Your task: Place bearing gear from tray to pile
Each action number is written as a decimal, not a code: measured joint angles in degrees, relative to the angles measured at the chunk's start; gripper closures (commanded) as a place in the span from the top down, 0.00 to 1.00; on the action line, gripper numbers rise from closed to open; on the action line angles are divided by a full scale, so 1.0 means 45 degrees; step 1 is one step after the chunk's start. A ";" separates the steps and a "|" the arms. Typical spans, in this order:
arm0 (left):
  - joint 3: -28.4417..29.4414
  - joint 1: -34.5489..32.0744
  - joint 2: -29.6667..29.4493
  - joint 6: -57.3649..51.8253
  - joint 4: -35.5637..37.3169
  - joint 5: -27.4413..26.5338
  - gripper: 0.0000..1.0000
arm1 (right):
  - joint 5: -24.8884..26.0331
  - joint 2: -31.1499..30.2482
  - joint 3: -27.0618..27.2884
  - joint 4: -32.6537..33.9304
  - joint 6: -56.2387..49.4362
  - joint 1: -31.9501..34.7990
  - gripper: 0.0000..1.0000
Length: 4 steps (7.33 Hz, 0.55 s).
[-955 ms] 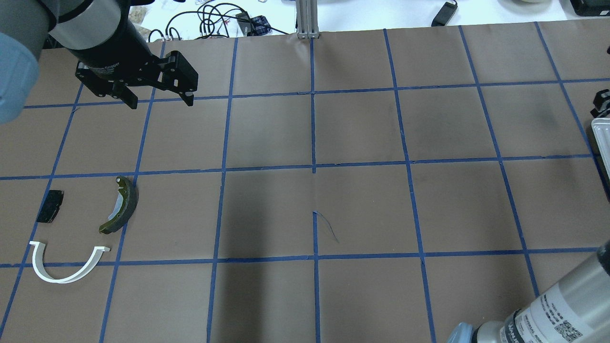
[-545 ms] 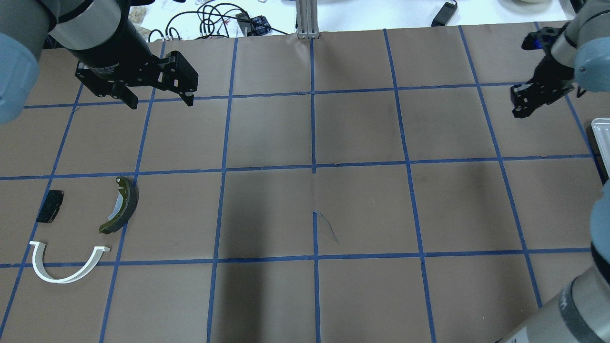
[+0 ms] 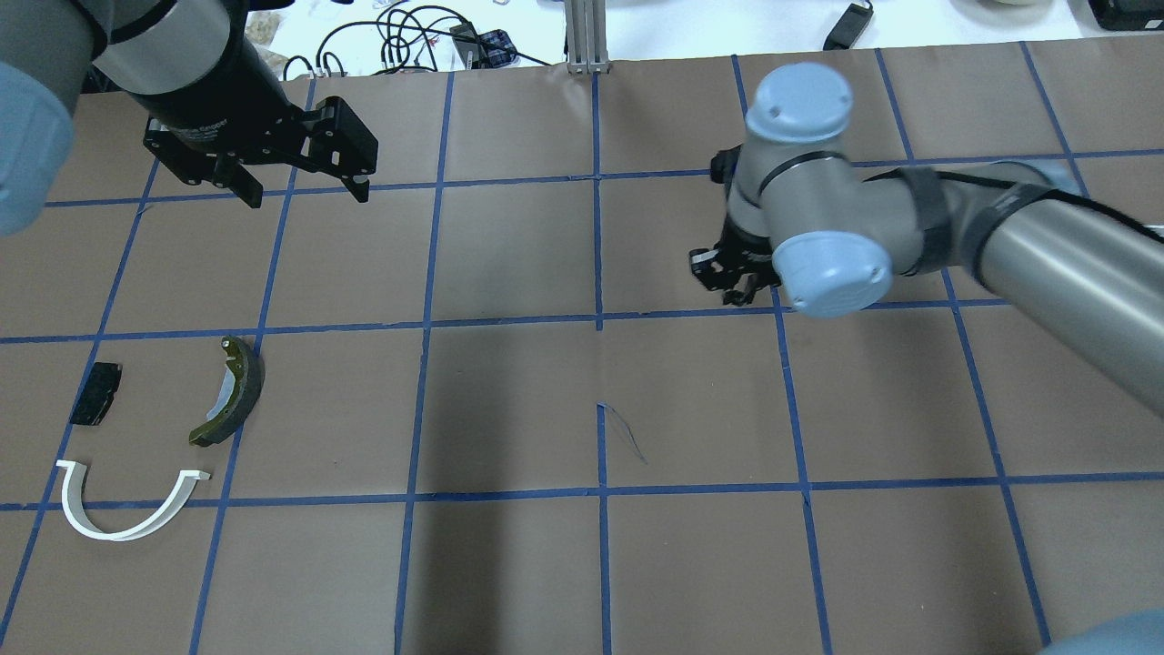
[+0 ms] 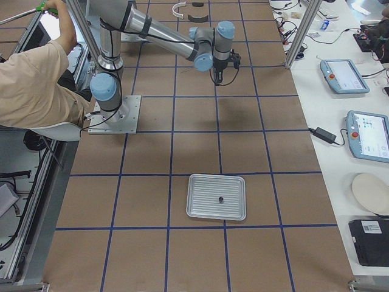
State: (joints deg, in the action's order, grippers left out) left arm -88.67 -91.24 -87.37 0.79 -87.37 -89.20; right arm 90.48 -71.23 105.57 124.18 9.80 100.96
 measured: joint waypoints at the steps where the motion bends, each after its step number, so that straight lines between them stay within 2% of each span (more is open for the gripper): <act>1: 0.0009 0.0000 0.0000 0.0000 0.0000 0.0000 1.00 | -0.0035 0.0501 0.0030 0.0749 0.1124 0.1305 0.00; 2: 0.0013 0.0001 0.0000 0.0000 0.0001 0.0000 1.00 | -0.0234 0.0914 0.0001 0.1335 0.2016 0.2315 0.00; 3: 0.0015 0.0001 0.0001 0.0000 0.0000 -0.0001 1.00 | -0.0521 0.1182 -0.0030 0.1599 0.2598 0.2906 0.07; 4: 0.0016 0.0001 0.0001 0.0000 0.0000 0.0000 1.00 | -0.0697 0.1337 -0.0031 0.1759 0.2935 0.3245 0.59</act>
State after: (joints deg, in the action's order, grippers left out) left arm -88.60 -91.23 -87.36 0.79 -87.36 -89.21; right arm 87.35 -65.21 105.43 132.09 23.00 115.56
